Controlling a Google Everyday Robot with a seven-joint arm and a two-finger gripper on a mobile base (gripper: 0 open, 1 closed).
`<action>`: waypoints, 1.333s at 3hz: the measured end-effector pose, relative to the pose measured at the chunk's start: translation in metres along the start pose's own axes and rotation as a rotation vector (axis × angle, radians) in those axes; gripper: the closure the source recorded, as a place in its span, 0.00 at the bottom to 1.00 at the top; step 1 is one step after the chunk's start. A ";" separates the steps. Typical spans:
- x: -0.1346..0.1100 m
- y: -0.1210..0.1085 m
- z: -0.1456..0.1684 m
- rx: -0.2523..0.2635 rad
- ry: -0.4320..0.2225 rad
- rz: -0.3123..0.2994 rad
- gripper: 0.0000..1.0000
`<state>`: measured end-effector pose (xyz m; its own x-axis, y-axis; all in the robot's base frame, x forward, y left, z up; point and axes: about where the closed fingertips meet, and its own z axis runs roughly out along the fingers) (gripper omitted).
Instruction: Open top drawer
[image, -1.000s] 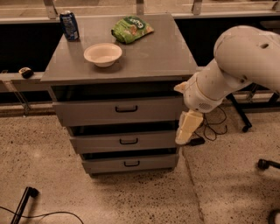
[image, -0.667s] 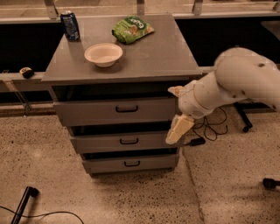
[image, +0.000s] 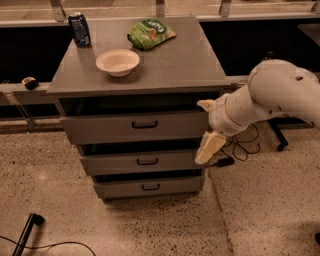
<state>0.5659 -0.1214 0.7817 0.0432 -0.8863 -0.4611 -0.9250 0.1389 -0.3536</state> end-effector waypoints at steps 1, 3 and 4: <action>0.025 -0.011 0.032 -0.060 0.129 -0.144 0.00; 0.050 -0.036 0.072 -0.126 0.250 -0.305 0.00; 0.068 -0.057 0.086 -0.112 0.285 -0.307 0.00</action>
Offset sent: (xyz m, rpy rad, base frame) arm 0.0625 -0.0179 -0.0747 -0.3692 0.0214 0.2752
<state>0.6539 -0.1521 0.7008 0.2310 -0.9678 -0.0998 -0.9215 -0.1847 -0.3416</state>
